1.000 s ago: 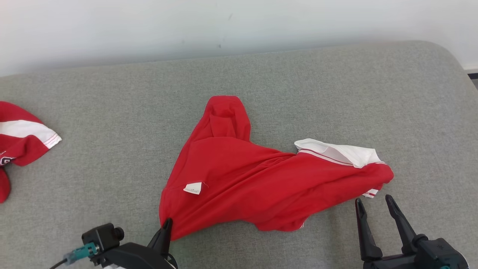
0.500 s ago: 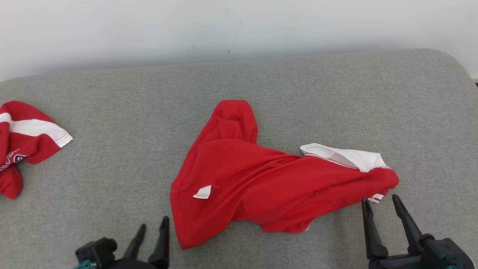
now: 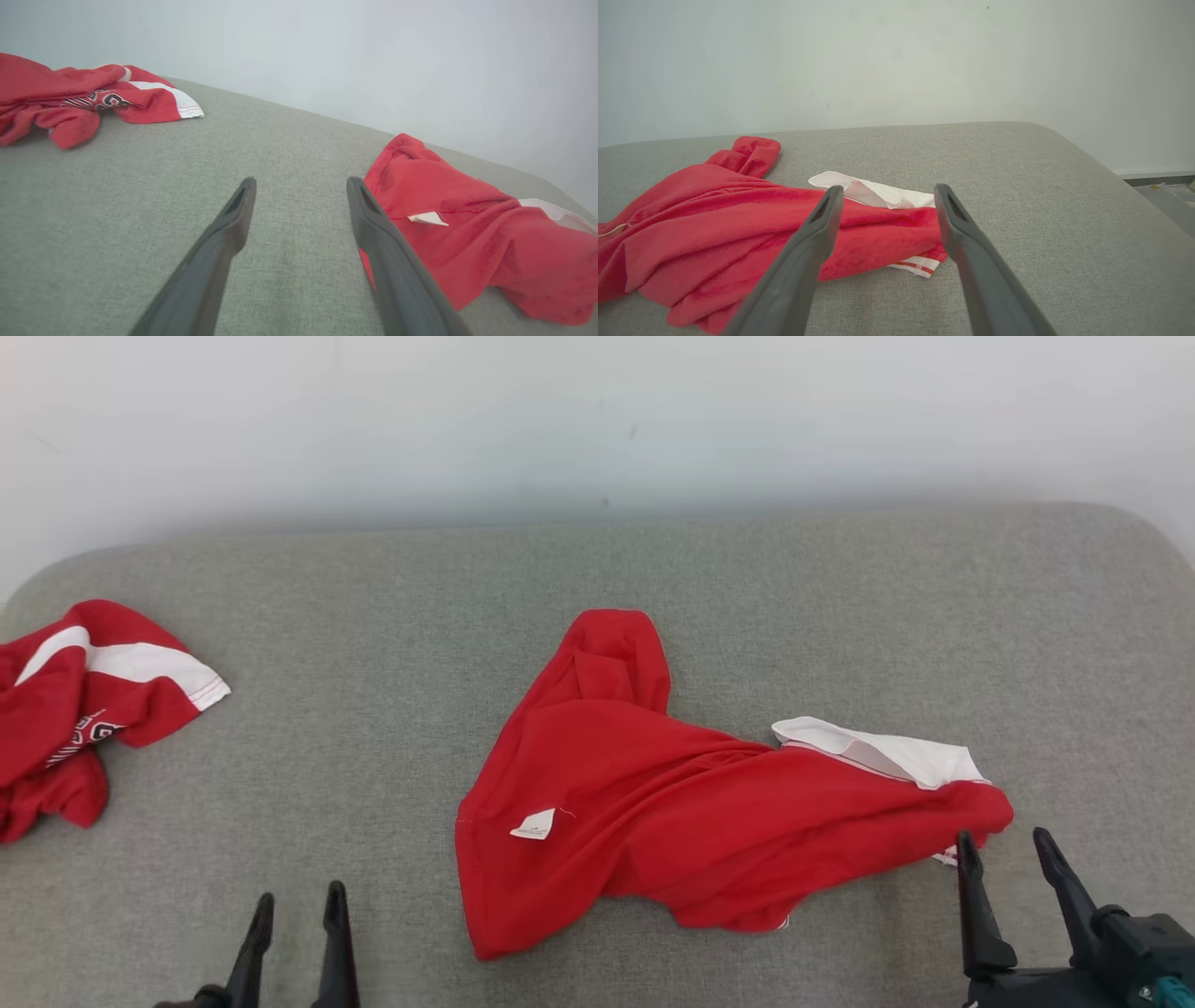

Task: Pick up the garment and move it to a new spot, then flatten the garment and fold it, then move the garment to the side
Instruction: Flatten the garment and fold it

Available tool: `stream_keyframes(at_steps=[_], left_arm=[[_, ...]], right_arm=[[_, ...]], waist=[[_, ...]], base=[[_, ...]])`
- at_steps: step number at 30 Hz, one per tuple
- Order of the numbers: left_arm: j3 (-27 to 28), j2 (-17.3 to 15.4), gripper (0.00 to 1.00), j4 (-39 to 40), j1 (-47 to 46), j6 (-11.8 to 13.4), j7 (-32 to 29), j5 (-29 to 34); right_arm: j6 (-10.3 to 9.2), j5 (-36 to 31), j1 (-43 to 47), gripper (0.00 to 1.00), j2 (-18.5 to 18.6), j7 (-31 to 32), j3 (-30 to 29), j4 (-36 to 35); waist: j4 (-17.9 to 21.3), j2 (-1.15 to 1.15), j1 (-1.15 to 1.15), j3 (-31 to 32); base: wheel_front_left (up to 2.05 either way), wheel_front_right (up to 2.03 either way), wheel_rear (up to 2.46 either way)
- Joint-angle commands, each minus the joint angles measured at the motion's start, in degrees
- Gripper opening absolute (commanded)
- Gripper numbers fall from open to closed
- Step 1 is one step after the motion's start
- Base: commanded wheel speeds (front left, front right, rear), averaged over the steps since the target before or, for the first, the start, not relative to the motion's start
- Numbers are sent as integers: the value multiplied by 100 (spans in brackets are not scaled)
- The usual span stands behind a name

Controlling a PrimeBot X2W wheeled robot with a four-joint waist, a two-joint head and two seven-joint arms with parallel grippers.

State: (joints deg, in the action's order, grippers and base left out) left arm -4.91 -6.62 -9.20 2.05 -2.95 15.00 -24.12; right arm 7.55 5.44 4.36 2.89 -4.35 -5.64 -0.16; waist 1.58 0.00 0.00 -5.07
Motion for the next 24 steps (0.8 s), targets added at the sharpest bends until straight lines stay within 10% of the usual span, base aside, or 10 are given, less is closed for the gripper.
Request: stream_keyframes(at_steps=[1,24], left_arm=[[89,49,100,54,153,-11,16,98],[835,242,100,399,727,-462,22,1083]], right_arm=[[-13,-57,15,100,0,53,-48,-18],[-13,-153,692,100,75,-586,236,451]], waist=[[-60,0,0,80],[-271,0,0,640]], base=[[0,0,0],[0,0,0]])
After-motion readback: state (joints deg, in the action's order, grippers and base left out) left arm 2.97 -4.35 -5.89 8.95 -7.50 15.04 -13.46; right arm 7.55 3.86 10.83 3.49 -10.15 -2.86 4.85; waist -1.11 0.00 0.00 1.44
